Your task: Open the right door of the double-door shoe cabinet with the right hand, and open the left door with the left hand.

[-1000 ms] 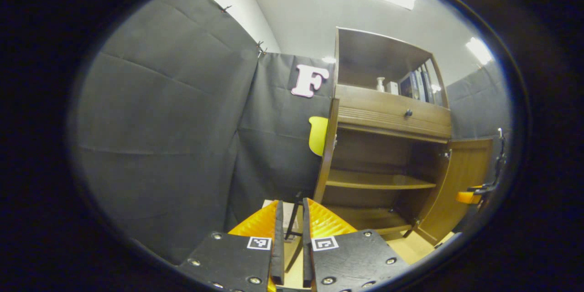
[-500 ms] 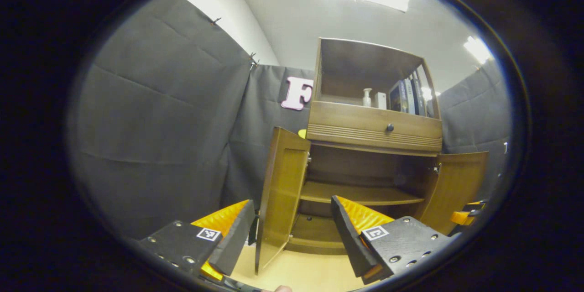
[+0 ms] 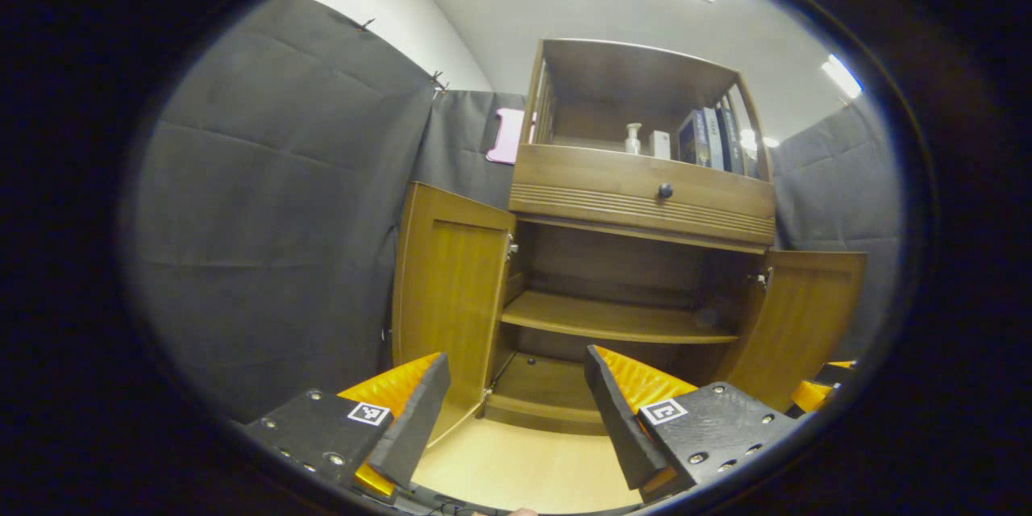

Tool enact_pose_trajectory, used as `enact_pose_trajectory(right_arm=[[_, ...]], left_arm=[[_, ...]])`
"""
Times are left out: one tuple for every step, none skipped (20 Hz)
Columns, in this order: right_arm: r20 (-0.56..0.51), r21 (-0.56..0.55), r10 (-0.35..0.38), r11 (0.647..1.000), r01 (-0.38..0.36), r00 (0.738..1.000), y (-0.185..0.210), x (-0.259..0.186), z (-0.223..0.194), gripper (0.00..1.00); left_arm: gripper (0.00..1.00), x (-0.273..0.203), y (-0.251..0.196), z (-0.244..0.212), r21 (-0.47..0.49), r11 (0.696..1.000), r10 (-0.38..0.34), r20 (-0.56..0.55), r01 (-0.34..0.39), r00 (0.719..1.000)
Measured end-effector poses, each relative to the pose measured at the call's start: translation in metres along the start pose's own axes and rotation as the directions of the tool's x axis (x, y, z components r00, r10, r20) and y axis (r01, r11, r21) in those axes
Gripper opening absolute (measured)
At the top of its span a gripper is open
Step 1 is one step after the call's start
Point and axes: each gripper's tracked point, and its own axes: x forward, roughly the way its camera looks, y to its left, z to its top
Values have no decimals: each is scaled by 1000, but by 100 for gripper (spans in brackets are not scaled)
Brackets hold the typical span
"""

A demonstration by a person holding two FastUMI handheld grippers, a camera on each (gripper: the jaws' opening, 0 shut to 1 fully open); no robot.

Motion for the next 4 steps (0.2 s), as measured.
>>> enact_pose_trajectory(right_arm=[[-14,3,-9,1000,9,1000,-1,-2,-3,93],[-26,4,-18,1000,18,1000,-1,-2,-6,93],[-33,3,-31,1000,31,999,-2,-3,-6,93],[-37,2,-44,999,44,998,-3,0,-4,93]], left_arm=[[96,-2,-4,-2,13,1000,-10,0,10,1000],[96,-1,-10,-2,26,999,-30,3,30,1000],[96,-1,-12,-2,36,998,-44,9,43,999],[96,0,-13,-3,51,997,-56,13,55,998]])
